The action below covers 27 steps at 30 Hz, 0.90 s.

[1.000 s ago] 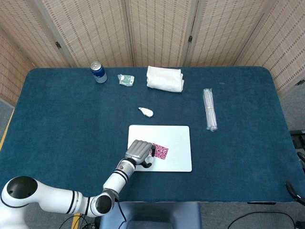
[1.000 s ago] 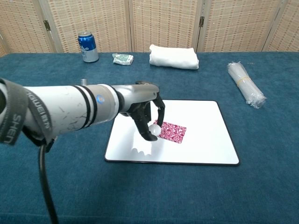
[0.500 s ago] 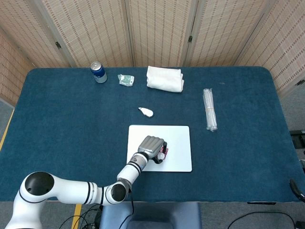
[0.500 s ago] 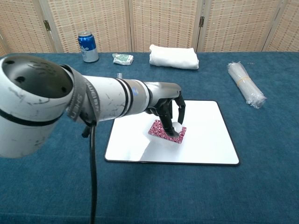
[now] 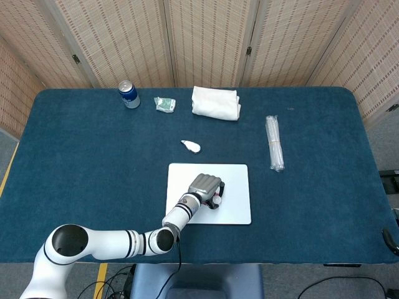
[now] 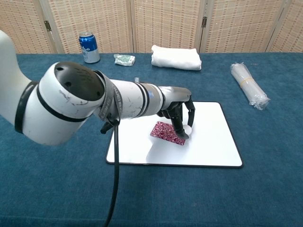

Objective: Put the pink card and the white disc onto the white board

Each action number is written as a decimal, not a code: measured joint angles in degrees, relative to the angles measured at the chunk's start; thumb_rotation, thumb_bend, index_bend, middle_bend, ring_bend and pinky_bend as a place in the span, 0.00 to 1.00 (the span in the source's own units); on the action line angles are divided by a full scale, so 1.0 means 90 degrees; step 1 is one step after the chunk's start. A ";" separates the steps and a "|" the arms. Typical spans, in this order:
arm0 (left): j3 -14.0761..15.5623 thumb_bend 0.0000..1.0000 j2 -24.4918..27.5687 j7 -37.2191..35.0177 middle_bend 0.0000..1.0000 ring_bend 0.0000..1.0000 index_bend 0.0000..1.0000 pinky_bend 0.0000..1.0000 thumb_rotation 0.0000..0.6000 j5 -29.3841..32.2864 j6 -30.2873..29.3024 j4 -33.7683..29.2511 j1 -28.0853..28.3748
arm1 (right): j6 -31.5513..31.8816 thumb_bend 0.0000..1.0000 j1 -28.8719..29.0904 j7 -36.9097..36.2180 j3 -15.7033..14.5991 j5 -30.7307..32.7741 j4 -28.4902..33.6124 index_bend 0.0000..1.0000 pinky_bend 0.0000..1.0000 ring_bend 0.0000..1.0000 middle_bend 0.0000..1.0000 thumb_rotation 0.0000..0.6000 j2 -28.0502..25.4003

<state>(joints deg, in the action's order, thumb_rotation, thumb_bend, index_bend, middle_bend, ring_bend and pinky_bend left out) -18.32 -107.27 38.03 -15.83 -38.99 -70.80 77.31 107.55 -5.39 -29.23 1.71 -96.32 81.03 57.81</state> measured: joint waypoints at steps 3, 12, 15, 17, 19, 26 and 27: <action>0.0063 0.32 -0.0019 -0.0165 1.00 1.00 0.56 1.00 1.00 -0.0027 0.0166 0.0195 0.0046 | -0.0052 0.29 0.0017 0.0019 0.0005 0.0006 0.0013 0.00 0.00 0.00 0.00 1.00 -0.0007; 0.0281 0.32 0.0192 -0.0485 1.00 1.00 0.55 1.00 1.00 -0.0020 0.0298 0.0231 0.0068 | -0.0173 0.28 0.0071 0.0198 -0.0013 -0.0068 0.0101 0.00 0.00 0.00 0.00 1.00 -0.0019; 0.0343 0.32 0.0278 -0.0573 1.00 1.00 0.55 1.00 1.00 -0.0011 0.0283 0.0176 0.0063 | -0.0161 0.28 0.0068 0.0237 -0.0017 -0.0094 0.0118 0.00 0.00 0.00 0.00 1.00 -0.0018; 0.0396 0.32 0.0329 -0.0614 1.00 1.00 0.55 1.00 1.00 0.0005 0.0280 0.0140 0.0063 | -0.0158 0.29 0.0066 0.0248 -0.0012 -0.0093 0.0120 0.00 0.00 0.00 0.00 1.00 -0.0013; 0.0449 0.32 0.0367 -0.0661 1.00 1.00 0.55 1.00 1.00 0.0020 0.0272 0.0101 0.0060 | -0.0172 0.29 0.0071 0.0255 -0.0008 -0.0087 0.0122 0.00 0.00 0.00 0.00 1.00 -0.0011; 0.0631 0.32 0.0476 -0.0788 1.00 1.00 0.54 1.00 1.00 0.0054 0.0285 0.0013 0.0053 | -0.0200 0.29 0.0090 0.0295 -0.0020 -0.0133 0.0138 0.00 0.00 0.00 0.00 1.00 -0.0015; 0.0650 0.32 0.0489 -0.0798 1.00 1.00 0.54 1.00 1.00 0.0050 0.0282 0.0010 0.0056 | -0.0194 0.28 0.0087 0.0296 -0.0023 -0.0138 0.0134 0.00 0.00 0.00 0.00 1.00 -0.0014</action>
<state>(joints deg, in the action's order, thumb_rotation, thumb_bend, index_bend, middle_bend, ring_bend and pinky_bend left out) -12.47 -102.87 30.85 -15.37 -36.45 -70.71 77.81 105.80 -4.60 -26.56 1.51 -97.56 82.24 57.68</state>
